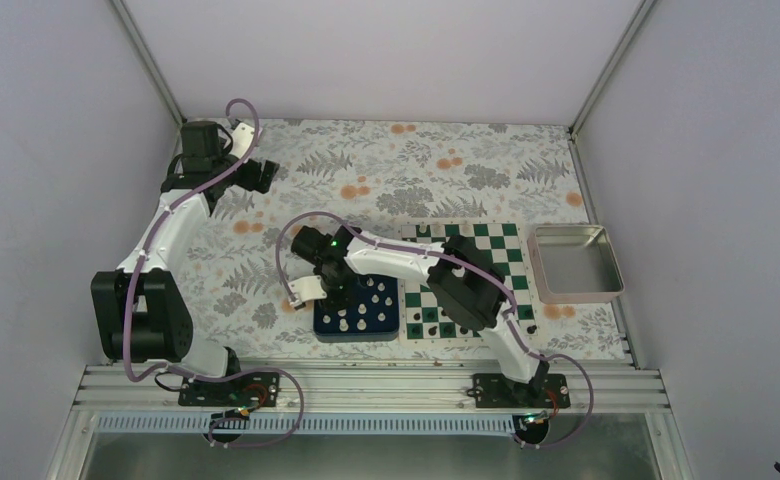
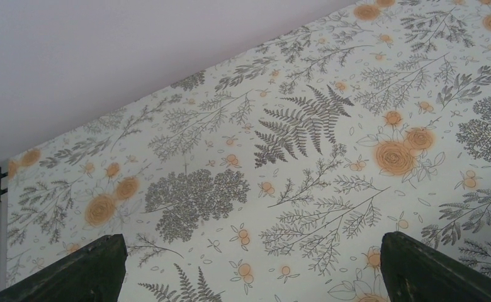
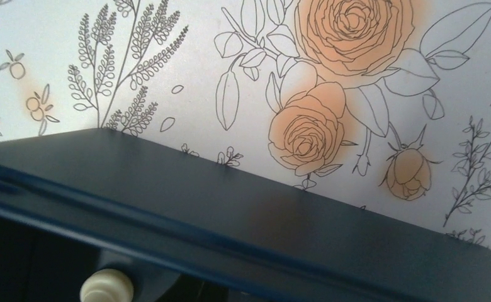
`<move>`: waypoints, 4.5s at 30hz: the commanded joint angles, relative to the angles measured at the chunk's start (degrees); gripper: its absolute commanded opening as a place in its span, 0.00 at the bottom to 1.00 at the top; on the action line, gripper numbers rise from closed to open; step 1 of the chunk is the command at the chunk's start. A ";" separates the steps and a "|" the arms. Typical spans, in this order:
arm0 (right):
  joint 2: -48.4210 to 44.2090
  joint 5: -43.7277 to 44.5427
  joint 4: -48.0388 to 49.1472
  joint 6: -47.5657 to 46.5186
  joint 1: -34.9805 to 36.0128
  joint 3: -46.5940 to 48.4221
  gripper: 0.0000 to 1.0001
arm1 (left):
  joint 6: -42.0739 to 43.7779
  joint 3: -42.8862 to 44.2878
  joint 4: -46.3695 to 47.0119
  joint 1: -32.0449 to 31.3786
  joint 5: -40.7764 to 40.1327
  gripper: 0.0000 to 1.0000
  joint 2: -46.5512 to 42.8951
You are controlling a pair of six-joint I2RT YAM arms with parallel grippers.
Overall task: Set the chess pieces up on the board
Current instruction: Pick up the chess piece from the storage box, then place the chess piece on the chessboard, then pick up the chess piece from the storage box.
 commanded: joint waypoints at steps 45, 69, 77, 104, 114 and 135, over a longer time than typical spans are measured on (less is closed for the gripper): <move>-13.76 -1.63 0.84 -1.92 -38.00 -11.49 0.04 | 0.58 0.92 -0.23 0.44 3.27 1.00 0.44; -8.18 -2.71 2.87 -2.39 -40.05 -13.78 0.04 | 0.87 0.51 -0.20 0.44 3.00 1.00 -0.06; -7.55 -2.43 2.43 -2.30 -40.05 -13.75 0.05 | 0.88 0.51 -0.24 0.43 2.87 1.00 0.13; -21.13 3.80 -13.39 0.50 -21.28 10.68 0.45 | 0.96 0.66 -0.23 0.44 2.43 1.00 -0.35; -12.71 3.05 -10.14 0.26 -7.52 8.63 0.47 | 0.77 0.59 -0.08 0.43 1.75 1.00 -0.49; -4.57 -2.18 -3.63 -0.35 -6.03 -1.15 0.50 | 0.82 0.25 0.27 0.44 2.30 1.00 -0.07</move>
